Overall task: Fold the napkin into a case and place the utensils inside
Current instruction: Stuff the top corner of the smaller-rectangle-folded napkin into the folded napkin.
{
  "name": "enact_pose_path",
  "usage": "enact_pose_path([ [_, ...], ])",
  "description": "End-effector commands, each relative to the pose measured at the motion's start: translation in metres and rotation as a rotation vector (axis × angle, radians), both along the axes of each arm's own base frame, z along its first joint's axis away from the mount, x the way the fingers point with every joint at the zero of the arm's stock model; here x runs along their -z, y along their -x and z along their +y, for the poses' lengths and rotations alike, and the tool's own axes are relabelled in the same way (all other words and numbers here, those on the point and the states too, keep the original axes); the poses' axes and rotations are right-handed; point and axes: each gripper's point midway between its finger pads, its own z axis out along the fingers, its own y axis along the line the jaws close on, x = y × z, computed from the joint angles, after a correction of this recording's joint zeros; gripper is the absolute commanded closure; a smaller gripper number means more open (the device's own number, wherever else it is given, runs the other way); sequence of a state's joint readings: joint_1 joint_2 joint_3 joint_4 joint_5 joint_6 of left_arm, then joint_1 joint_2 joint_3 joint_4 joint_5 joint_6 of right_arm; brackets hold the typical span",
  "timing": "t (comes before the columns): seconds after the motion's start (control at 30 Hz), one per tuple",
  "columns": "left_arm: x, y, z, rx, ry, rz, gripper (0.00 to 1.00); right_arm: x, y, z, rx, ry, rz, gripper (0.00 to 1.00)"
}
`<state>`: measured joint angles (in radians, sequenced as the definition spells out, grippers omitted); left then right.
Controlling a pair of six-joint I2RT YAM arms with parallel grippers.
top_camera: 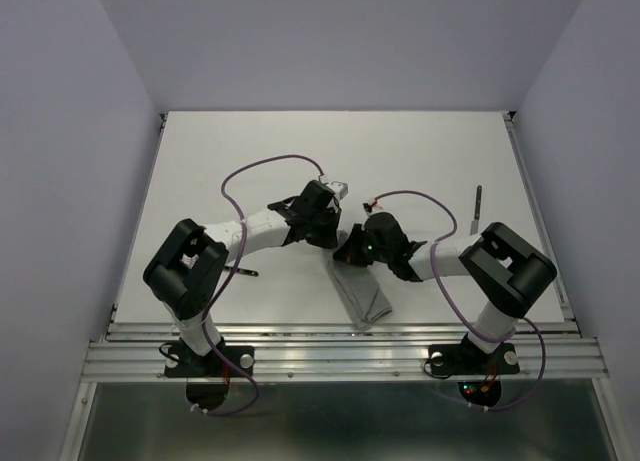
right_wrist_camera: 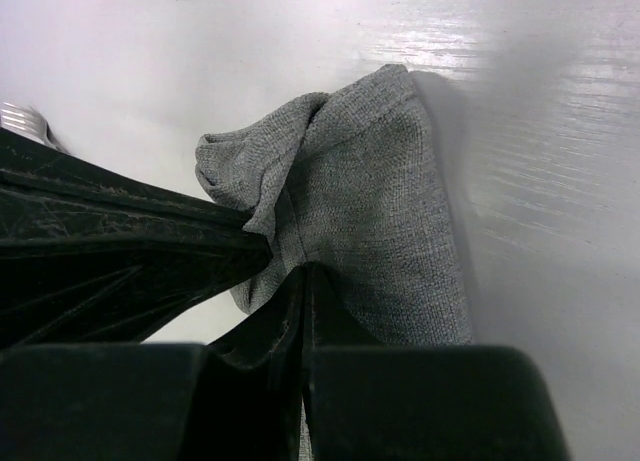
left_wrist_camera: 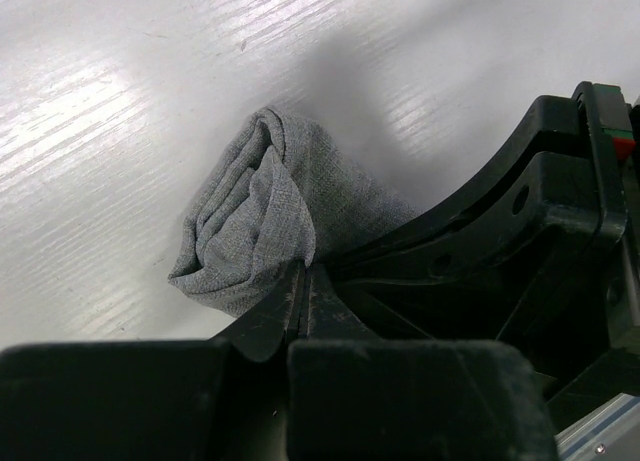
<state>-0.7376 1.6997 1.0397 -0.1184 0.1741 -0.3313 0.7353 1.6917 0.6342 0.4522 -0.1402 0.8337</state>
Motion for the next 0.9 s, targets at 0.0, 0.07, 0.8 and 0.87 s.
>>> enact_pose_path([
  [0.0,-0.007,-0.002,-0.008,0.004,0.041,-0.007,1.0,-0.003,-0.002,0.009,-0.03,0.004,-0.026,0.99],
  [0.07,-0.006,-0.002,-0.008,0.002,0.038,-0.002,1.0,0.0,-0.004,0.006,-0.017,0.021,-0.026,0.99],
  [0.8,-0.048,-0.008,0.013,-0.055,0.005,-0.025,0.53,-0.021,-0.013,0.003,0.019,0.029,-0.067,0.99],
  [0.87,-0.047,-0.006,0.016,-0.059,0.001,-0.033,0.39,-0.022,-0.013,0.004,0.021,0.026,-0.065,0.99],
])
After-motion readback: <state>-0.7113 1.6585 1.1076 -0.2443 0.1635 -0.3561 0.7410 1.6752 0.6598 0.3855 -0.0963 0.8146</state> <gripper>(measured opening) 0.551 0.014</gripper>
